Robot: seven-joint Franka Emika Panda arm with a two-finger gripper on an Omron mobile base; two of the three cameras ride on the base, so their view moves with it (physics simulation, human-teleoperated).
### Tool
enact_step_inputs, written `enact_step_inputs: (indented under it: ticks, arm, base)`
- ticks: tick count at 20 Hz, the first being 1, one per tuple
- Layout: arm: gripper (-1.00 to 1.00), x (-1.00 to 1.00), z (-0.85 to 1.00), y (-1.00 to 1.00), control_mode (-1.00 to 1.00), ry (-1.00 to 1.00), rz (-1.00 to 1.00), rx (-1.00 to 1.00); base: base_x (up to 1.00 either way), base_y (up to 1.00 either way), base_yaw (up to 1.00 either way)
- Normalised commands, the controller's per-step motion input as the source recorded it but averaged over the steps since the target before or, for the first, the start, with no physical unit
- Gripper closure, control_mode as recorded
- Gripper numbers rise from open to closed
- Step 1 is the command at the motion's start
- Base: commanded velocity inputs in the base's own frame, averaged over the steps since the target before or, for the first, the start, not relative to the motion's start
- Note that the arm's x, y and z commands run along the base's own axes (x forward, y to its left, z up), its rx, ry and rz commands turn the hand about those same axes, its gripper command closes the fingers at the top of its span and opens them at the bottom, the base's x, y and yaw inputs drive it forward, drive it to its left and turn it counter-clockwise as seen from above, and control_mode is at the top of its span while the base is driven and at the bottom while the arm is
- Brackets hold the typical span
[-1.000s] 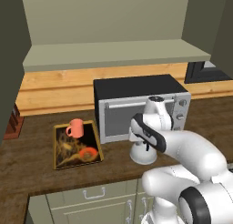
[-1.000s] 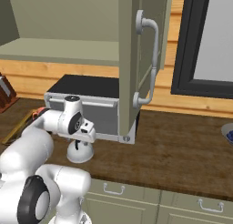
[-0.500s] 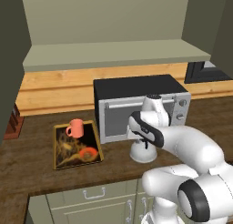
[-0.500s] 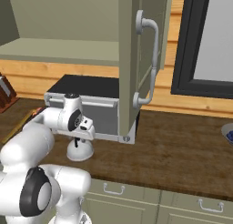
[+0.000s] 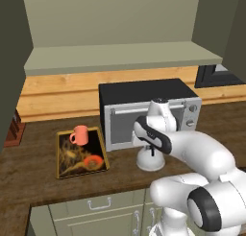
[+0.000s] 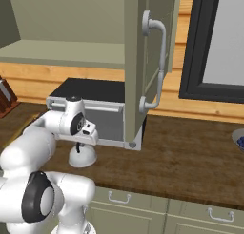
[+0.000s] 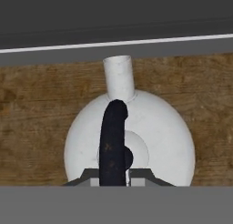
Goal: Pick the kettle from the counter and place it on the tray. Then pick the mug from the cabinet and place it on the tray. Then close the cabinet doors.
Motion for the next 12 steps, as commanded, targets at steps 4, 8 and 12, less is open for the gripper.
enact_step_inputs:
  ticks: [4,8,12]
  arm:
    - [1.0,-0.39,0.07,0.26,-1.0,0.01,0.0,0.0]
    - [1.0,-0.61,0.15,0.57,-1.0,0.0,0.0,0.0]
    - [1.0,-0.53,0.17,0.65,-1.0,0.0,0.01,0.0]
  base:
    - [0.0,0.0,0.0]
    - [0.0,0.0,0.0]
    - [0.0,0.0,0.0]
